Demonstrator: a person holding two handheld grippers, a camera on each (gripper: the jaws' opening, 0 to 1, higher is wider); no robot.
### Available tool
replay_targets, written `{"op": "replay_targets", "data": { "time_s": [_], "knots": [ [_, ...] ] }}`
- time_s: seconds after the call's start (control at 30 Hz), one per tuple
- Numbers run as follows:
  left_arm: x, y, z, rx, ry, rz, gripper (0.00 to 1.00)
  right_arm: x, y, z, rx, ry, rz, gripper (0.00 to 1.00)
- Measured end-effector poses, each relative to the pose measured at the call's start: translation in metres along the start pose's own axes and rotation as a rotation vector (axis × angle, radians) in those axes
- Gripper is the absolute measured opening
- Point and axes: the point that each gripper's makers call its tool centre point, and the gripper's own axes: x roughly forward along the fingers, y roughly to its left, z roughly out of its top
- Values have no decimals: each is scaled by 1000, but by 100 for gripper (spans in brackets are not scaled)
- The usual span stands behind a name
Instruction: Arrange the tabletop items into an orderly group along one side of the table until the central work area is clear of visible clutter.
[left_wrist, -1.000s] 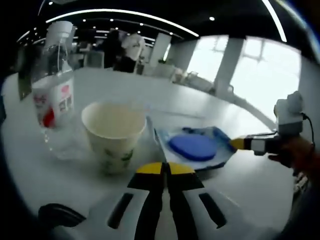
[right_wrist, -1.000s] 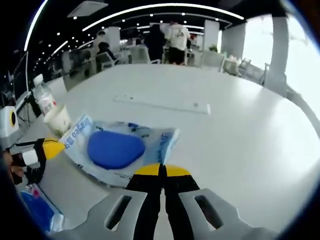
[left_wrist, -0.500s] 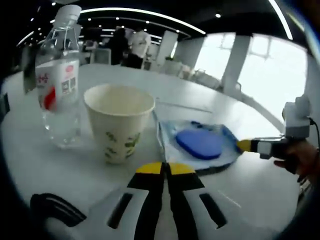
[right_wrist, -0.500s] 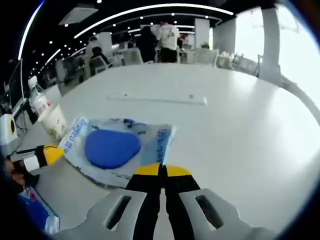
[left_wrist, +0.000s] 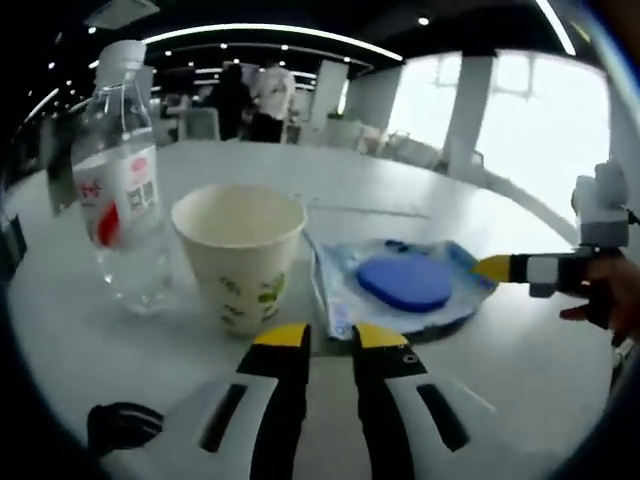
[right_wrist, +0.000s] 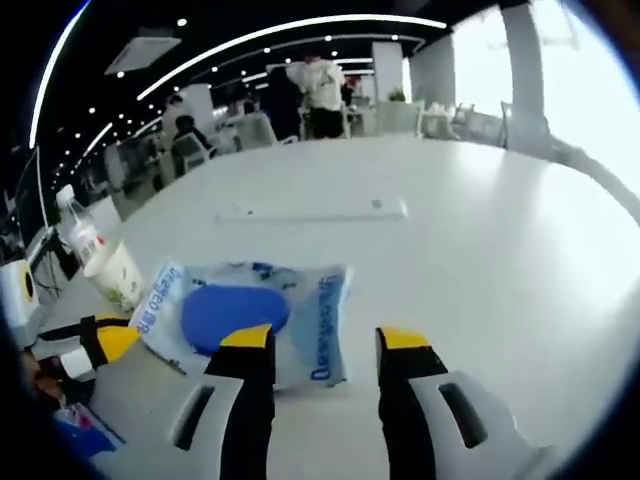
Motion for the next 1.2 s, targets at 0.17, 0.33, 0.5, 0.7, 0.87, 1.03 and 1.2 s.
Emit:
{"op": "replay_targets", "data": {
  "time_s": [0.17, 0.33, 0.5, 0.7, 0.87, 1.03, 1.2],
  "knots": [
    [-10, -2, 3, 3, 10, -8, 24, -12, 6, 8, 27, -18, 28, 59],
    [-23, -4, 11, 47, 24, -33, 34, -26, 17, 11, 61, -14, 73, 74],
    [-41, 3, 28, 46, -8, -36, 38, -43, 33, 15, 68, -20, 126, 85],
    [-62, 5, 42, 41, -36, -47, 54, -68, 59, 10, 39, -15, 201, 93],
    [-82, 6, 47, 37, -43, -68, 66, -89, 79, 15, 84, -53, 249, 99],
    [-105, 4, 54, 74, -58, -90, 83, -105, 95, 11, 64, -56, 267, 99],
    [-135, 12, 52, 117, -61, -90, 99, -123, 110, 4, 61, -61, 290, 99]
  ]
}}
